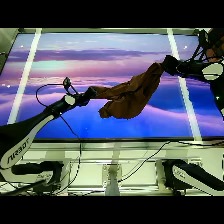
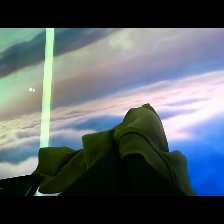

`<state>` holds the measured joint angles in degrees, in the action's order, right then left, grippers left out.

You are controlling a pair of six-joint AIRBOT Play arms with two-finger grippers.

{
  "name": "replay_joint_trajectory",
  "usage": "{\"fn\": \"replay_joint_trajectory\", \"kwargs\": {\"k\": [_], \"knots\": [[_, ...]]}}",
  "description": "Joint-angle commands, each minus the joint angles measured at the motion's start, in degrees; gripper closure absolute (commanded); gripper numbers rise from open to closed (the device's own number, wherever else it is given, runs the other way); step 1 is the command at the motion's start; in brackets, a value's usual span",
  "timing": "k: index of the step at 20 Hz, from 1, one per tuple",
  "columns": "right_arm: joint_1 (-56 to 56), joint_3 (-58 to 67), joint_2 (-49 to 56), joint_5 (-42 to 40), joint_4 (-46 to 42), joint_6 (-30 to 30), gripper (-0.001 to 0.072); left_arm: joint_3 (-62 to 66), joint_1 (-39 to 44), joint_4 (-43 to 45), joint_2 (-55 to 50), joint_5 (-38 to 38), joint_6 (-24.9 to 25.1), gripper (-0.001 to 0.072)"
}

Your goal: Fold the clothes and pants, and hang the long-sleeved shirts on hangers.

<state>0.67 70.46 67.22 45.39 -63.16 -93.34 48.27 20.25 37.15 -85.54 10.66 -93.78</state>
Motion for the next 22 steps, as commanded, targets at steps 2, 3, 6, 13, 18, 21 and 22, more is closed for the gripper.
{"fn": "replay_joint_trajectory", "kwargs": {"k": [2, 3, 6, 13, 18, 21, 22], "knots": [[0.0, 0.07, -0.04, 0.07, -0.07, 0.0, 0.0698, 0.63, -3.04, -0.31, -0.72, 12.33, -0.72, 0.006], [0.02, 0.07, -0.04, 0.07, -0.04, 0.0, 0.0698, 0.63, -4.13, -0.15, -0.59, 15.02, -0.09, 0.006], [0.0, 0.07, -0.04, 0.07, -0.04, 0.0, 0.0699, 0.63, -6.67, -0.15, -0.09, 19.43, 0.33, 0.006], [0.0, 0.07, -0.04, 0.09, -0.07, 0.0, 0.0698, 0.63, -7.43, -0.13, 4.15, 20.87, 3.37, 0.0061], [0.0, 0.07, -0.04, 0.17, -0.07, 0.0, 0.0698, 0.61, -7.5, 1.49, 8.04, 21.03, 3.43, 0.0061], [0.0, 0.07, -0.04, 0.17, -0.07, 0.0, 0.0698, 0.61, -7.5, 4.48, 9.53, 24.0, 4.85, 0.0061], [0.0, 0.07, -0.04, 0.17, -0.07, 0.0, 0.0698, 0.55, -7.5, 5.62, 9.46, 26.34, 4.83, 0.0061]]}}
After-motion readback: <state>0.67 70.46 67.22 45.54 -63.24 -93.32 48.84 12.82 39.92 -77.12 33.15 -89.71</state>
